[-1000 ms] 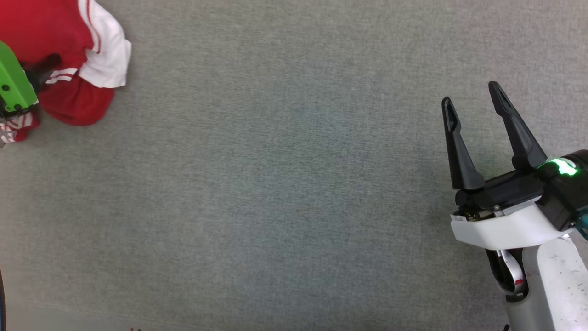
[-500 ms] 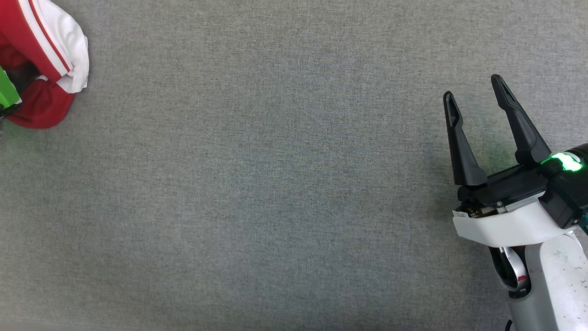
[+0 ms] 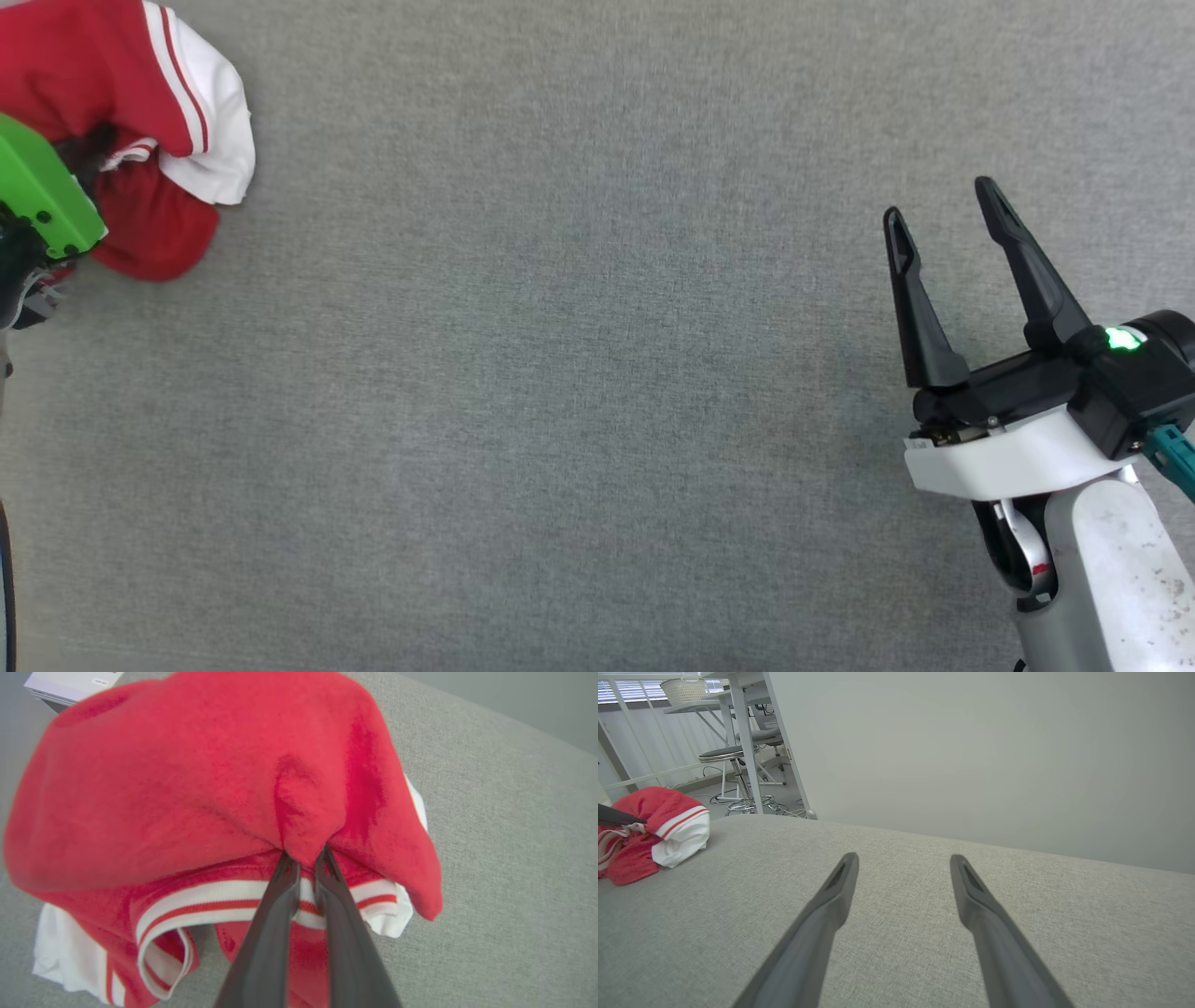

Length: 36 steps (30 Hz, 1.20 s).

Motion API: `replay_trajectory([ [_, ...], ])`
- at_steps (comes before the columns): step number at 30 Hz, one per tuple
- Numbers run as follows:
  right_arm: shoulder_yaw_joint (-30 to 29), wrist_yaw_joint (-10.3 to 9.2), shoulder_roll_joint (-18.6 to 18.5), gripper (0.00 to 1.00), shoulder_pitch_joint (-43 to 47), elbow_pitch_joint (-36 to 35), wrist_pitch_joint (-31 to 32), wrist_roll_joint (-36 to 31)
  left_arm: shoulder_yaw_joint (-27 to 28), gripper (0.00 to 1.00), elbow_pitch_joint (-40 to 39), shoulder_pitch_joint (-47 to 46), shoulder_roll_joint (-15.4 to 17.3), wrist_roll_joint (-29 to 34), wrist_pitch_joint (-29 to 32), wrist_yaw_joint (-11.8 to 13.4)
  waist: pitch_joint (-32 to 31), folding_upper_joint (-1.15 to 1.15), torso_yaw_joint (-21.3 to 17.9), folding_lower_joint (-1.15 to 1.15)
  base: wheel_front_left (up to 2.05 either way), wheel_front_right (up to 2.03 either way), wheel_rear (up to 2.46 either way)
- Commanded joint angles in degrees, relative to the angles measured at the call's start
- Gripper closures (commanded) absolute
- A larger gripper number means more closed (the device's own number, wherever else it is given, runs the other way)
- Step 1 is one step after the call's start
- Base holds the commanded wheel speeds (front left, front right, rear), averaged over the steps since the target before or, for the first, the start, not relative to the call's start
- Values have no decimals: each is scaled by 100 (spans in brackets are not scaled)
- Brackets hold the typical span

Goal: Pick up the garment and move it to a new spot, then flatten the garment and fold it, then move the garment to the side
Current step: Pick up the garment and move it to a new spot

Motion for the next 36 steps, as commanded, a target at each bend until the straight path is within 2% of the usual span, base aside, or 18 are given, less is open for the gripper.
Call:
replay_trajectory([
  [1,-3,-5,34,0,69,63,-34,14,-32,100,-91,77,127,9,-253,-16,-377,0,37,0,0,0,0],
  [4,-47,-5,98,0,139,174,-48,32,-40,100,-166,62,269,120,-785,-16,-680,0,44,0,0,0,0],
  [8,-106,-5,182,0,244,255,-56,57,-142,100,-288,-21,302,354,-1194,-16,-1030,0,40,0,0,0,0],
  [17,-293,-5,345,0,489,296,-60,96,-623,100,-1083,-192,143,934,-1442,62,-1734,0,-82,0,0,0,0],
  [28,-512,-5,515,0,663,230,-61,120,-1200,100,-2216,-421,-419,1273,-1161,288,-2096,0,-632,0,0,0,0],
  [36,-554,-5,616,0,646,192,-61,168,-1525,100,-2261,-1063,-1125,1433,-1279,304,-1945,0,-1226,0,0,0,0],
])
